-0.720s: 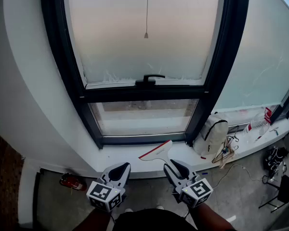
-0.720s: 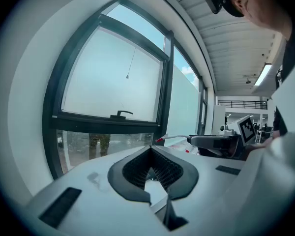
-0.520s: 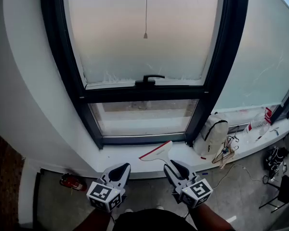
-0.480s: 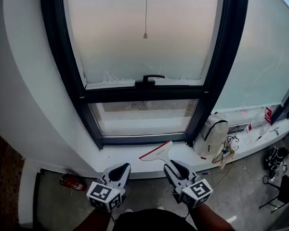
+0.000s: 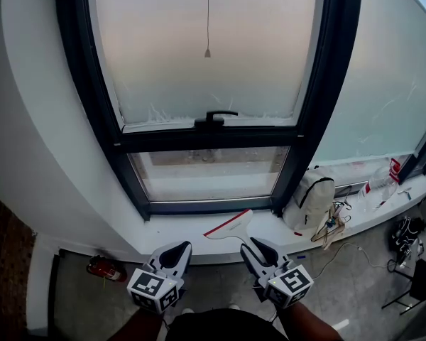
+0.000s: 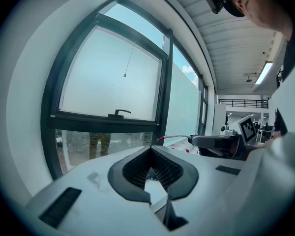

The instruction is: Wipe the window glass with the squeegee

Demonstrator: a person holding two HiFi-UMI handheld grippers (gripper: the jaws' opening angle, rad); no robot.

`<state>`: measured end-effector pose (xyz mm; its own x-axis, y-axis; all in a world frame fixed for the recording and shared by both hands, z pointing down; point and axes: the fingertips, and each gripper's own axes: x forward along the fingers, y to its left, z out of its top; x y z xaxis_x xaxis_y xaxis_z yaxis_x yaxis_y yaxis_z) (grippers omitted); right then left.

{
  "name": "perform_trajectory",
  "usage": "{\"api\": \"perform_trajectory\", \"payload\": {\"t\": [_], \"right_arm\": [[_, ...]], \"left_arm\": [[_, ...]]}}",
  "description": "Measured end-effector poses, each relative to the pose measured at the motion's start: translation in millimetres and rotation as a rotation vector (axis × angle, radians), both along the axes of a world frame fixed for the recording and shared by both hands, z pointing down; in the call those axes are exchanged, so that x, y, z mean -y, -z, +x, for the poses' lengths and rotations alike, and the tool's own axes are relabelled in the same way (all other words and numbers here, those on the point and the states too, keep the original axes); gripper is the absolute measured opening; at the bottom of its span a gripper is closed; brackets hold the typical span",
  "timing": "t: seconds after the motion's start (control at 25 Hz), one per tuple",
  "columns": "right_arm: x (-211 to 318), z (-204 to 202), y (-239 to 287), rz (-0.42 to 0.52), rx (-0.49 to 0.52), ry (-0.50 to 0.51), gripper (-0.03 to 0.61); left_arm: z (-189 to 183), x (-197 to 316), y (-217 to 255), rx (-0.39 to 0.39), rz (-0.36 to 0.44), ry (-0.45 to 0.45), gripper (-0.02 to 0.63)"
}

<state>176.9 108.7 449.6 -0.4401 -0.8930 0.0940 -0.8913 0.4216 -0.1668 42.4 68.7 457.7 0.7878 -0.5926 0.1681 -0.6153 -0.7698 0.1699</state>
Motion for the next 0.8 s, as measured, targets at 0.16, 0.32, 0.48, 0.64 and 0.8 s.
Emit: {"api": "perform_trajectory", "payload": {"t": [0.16,0.32,0.48,0.64,0.8], "right_arm": [[-4,14,-1,-0.007,0.008,0.005,0.092],[-5,30,-4,0.032,-0.013,0.028,0.091],[-10,42,-6,0.045,-0.056,0.073,0.092],[-6,51,-17,0.006,-0.064,0.119,0.092],[3,50,-19,0.029,-0.085,0.152,0.091]], "left_arm": [[10,-3,1,0.006,0.005,0.010,0.002],[22,-5,0,0.017,0.005,0.028,0.000],[38,-11,-1,0.027,0.009,0.048,0.002],[51,-18,-5,0.044,0.002,0.068,0.000],[43,-19,-10,0.071,-0.010,0.106,0.002]]}}
